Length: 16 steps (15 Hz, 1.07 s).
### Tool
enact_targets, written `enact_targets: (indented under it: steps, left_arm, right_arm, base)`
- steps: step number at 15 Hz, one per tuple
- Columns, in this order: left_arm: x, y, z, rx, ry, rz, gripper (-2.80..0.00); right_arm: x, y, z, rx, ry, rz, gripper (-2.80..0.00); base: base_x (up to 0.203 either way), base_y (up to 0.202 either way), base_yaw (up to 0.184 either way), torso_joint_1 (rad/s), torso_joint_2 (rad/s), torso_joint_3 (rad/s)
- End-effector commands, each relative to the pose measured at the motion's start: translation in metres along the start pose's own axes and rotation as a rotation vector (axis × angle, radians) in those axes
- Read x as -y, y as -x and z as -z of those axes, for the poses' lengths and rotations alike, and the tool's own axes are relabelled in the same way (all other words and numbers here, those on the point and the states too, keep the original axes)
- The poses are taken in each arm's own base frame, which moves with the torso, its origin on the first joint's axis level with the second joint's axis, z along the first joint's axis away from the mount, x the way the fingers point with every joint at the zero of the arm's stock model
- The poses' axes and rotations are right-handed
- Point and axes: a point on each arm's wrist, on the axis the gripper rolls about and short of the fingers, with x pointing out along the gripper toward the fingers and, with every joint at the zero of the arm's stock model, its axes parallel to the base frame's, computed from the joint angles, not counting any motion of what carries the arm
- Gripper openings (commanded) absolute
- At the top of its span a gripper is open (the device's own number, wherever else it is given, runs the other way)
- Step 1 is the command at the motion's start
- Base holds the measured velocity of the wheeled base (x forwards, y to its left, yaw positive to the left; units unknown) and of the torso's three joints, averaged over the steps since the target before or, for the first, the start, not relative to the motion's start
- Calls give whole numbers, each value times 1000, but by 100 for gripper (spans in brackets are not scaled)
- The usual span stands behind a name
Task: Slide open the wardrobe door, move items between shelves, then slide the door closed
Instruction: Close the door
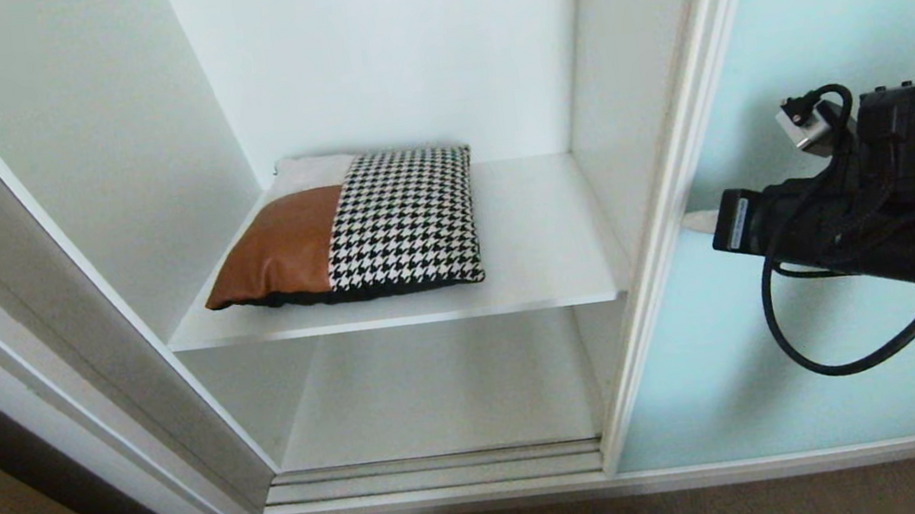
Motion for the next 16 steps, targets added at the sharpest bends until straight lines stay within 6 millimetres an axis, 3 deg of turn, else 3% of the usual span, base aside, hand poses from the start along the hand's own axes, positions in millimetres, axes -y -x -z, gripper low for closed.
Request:
enact_targets:
  steps: [1,12,16]
  left_arm:
    - [0,0,0,-3,0,0,-280]
    - [0,0,0,-3,0,0,-280]
    - [0,0,0,-3,0,0,-280]
  right_arm:
    - [1,-3,3,-4,-2,5,-280]
    - [-61,-19,35,-84,56,-125,-280]
    - [-100,-18,57,-112,105,-172,-280]
  base:
    - [0,0,0,0,0,0]
    - [0,0,0,0,0,0]
    - [0,0,0,0,0,0]
